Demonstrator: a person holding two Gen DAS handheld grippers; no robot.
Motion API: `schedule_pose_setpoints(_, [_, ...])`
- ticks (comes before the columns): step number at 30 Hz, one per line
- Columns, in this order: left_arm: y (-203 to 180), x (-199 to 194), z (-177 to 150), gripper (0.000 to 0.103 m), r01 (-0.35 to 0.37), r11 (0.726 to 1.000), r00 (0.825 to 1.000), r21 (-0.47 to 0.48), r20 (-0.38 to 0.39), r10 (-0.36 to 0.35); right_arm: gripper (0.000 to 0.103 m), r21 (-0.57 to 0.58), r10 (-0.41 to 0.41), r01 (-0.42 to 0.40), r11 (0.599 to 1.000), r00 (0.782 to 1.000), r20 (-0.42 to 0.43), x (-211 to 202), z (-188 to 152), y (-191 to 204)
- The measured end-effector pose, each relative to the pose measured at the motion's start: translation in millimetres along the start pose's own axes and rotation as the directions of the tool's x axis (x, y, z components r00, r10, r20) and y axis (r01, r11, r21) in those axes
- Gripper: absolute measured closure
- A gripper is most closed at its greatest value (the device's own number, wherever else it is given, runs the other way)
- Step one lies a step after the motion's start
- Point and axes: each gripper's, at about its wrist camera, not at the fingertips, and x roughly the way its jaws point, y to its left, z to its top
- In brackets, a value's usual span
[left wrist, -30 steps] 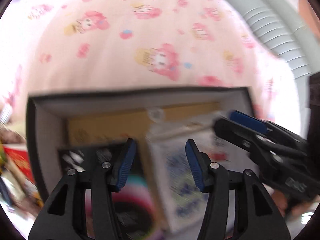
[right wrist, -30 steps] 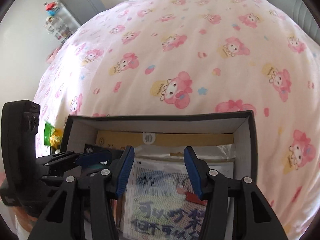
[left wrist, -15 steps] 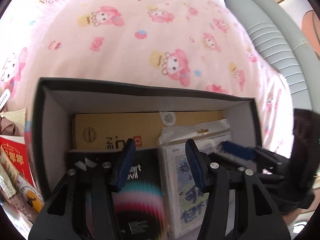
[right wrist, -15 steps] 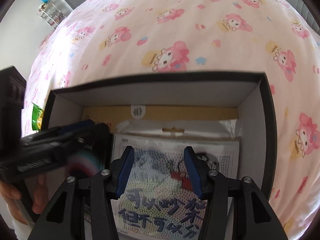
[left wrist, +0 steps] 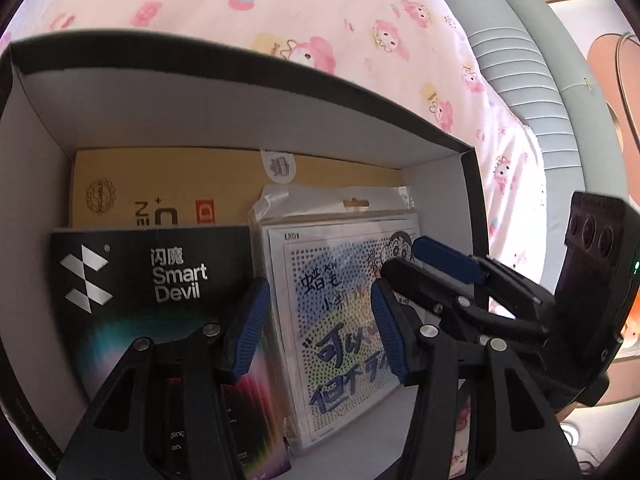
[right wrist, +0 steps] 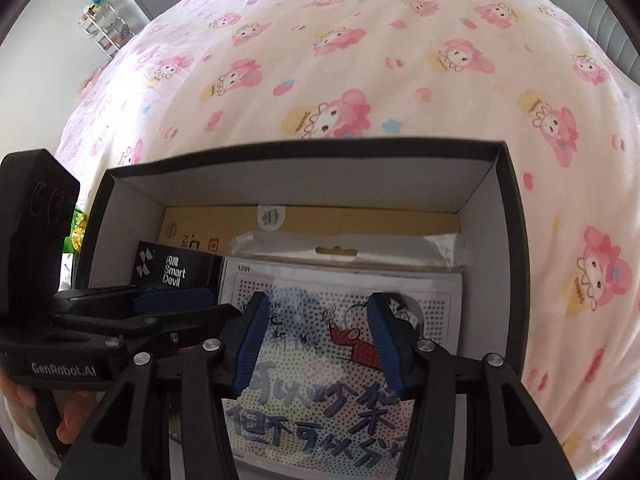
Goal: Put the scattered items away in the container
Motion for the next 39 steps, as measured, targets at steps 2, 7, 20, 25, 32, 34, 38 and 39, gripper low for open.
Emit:
schedule_pose_setpoints(2, [-2.5,3.5,-3.3,0.046,-0.002,1.0,1.0,-0.003,-0.018,0.002,0.055,0.012,0.007,-0.007,1.0,1.0,-0.004,-2.2,-2.3,-2.3])
schedule_pose_setpoints(7, [-10.2,12.6,-12.3,0.038,-0.027,0.999,0.999,0.035,-0.028,0.028,0.055,0.06,-0.004,0.001,0.998,0.999,0.036,-15.1,-1.1,-13.9])
schedule_pose_setpoints(20, [-8.0,-31.5,-6.7,0.04,-0.212,0.976,0.962,0.046,0.185,0.2,0.055,0.032,0.043,-0.043,0.999,0.999,0.013,-10.1,-0.3,-3.5])
schedule_pose_setpoints(25, [-19.6,-13.1,14.6,0.049,-0.198,0.977,0.969,0.077,0.164,0.183,0.055,0.038,0.056,-0.057,0.998,0.998,0.021,-12.0,1.0,-3.3])
schedule_pose_setpoints(32, [-14.3,-3.1,19.4,0.068,-0.254,0.96,0.964,0.119,0.116,0.241,0.055,0.073,0.025,-0.031,0.997,0.997,0.079,-24.1,2.0,-12.2])
schedule_pose_setpoints(34, [-13.6,-9.6,17.3,0.068,-0.239,0.963,0.967,0.124,0.125,0.223,0.055,0.069,0.028,-0.034,0.997,0.996,0.081,-23.8,5.2,-12.6])
schedule_pose_setpoints(38, [-13.8,-51.4,-12.3,0.067,-0.155,0.981,0.97,0.119,0.206,0.128,0.055,0.031,0.018,-0.022,0.999,0.993,0.115,-29.0,6.5,-8.4])
schedule_pose_setpoints(39, [-17.8,-63.7,-21.3,0.067,-0.16,0.979,0.964,0.127,0.232,0.127,0.055,0.018,0.014,-0.016,1.0,0.99,0.137,-35.9,4.4,-7.2])
